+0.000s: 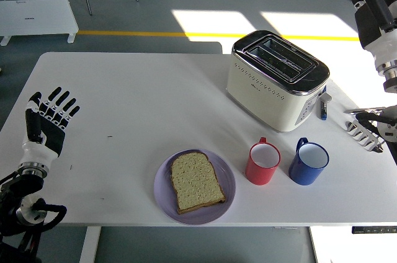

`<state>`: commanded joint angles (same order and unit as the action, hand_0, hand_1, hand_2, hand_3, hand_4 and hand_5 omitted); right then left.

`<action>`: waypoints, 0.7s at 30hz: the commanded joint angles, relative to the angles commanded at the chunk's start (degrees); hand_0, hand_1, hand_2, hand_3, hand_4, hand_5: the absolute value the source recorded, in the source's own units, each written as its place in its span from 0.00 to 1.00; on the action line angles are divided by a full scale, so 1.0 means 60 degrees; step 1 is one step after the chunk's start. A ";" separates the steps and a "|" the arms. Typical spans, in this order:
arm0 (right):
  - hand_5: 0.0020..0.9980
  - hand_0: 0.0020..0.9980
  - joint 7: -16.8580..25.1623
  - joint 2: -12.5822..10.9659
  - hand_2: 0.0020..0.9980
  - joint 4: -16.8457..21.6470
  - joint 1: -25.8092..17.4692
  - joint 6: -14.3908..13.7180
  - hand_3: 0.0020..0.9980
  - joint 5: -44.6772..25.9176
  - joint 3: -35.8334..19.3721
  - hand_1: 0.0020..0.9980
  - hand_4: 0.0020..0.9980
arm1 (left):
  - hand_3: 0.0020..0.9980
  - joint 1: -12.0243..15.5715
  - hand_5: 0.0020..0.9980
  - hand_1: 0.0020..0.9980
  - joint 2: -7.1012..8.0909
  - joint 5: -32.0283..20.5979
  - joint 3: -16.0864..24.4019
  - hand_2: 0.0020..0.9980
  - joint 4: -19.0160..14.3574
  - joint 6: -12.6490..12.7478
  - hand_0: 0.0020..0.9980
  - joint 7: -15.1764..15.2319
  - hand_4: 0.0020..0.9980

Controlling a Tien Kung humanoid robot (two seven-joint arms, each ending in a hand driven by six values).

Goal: Push plate across desktop,pick up the break from the machine,place the break in the plate

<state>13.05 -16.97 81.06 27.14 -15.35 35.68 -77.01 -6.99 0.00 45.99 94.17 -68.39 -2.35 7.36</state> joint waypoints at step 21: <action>0.51 0.83 -0.0325 0.0798 0.79 -0.0949 -0.2388 0.1079 0.77 -0.0265 -0.1707 0.78 0.53 | 0.78 0.0170 1.00 0.78 0.0000 -0.0005 0.0145 0.82 -0.0161 0.0070 0.77 0.0040 0.57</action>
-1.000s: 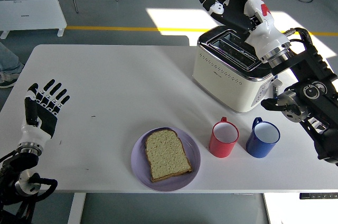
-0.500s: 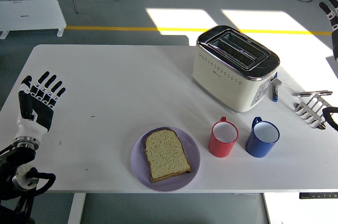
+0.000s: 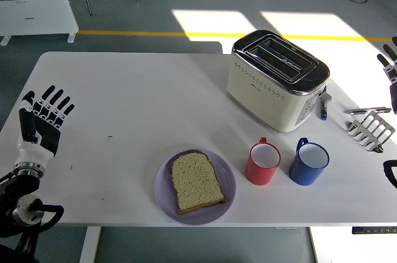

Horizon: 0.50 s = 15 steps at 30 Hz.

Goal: Push plate across desktop,pick up the break from the machine,place the break in the plate

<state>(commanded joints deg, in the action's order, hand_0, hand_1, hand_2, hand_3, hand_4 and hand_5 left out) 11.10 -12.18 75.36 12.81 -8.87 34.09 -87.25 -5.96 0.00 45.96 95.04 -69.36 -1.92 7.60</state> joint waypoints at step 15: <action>0.51 0.83 0.0052 0.0354 0.79 -0.0556 -0.0943 0.0121 0.77 0.0013 -0.0731 0.78 0.53 | 0.78 0.0156 1.00 0.78 0.0000 0.0069 0.0136 0.82 -0.0110 -0.0002 0.77 -0.0018 0.57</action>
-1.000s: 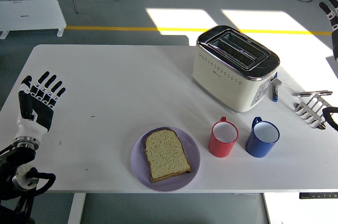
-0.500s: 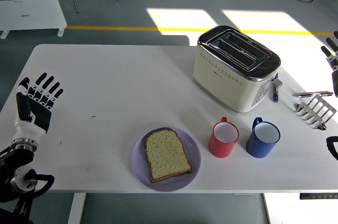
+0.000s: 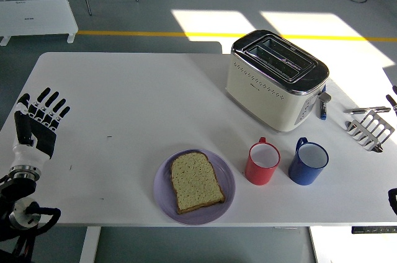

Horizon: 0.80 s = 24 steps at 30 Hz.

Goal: Push plate across desktop,pick up the break from the machine,place the break in the plate

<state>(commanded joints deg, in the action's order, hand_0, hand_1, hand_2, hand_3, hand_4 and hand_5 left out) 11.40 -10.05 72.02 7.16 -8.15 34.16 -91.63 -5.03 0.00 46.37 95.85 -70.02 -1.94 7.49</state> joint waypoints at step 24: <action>0.51 0.83 -0.0036 0.0086 0.79 -0.0297 -0.0093 0.0025 0.77 -0.0014 -0.0296 0.78 0.52 | 0.78 0.0061 1.00 0.78 0.0000 0.0020 -0.0055 0.82 -0.0086 -0.0011 0.77 -0.0051 0.57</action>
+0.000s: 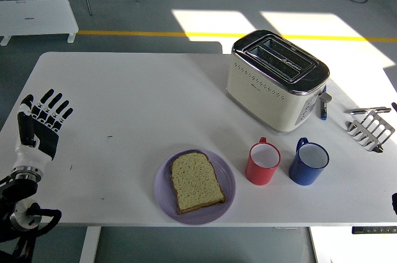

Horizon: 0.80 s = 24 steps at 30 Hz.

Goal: Push plate across desktop,pick up the break from the machine,place the break in the plate

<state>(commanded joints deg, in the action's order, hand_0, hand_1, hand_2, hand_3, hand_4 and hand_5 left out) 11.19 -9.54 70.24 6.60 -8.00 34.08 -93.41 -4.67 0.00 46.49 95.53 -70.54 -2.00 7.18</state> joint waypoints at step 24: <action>0.51 0.83 0.0035 0.0029 0.79 0.0012 0.0057 -0.0076 0.77 -0.0175 -0.0158 0.78 0.52 | 0.78 -0.0104 1.00 0.78 0.0000 -0.0006 0.0005 0.82 0.0001 -0.0010 0.77 0.0024 0.57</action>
<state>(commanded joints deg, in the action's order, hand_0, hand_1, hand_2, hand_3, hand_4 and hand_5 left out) 11.40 -9.36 70.31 6.95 -8.45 33.03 -94.36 -5.29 0.00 46.46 95.56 -70.53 -2.06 7.33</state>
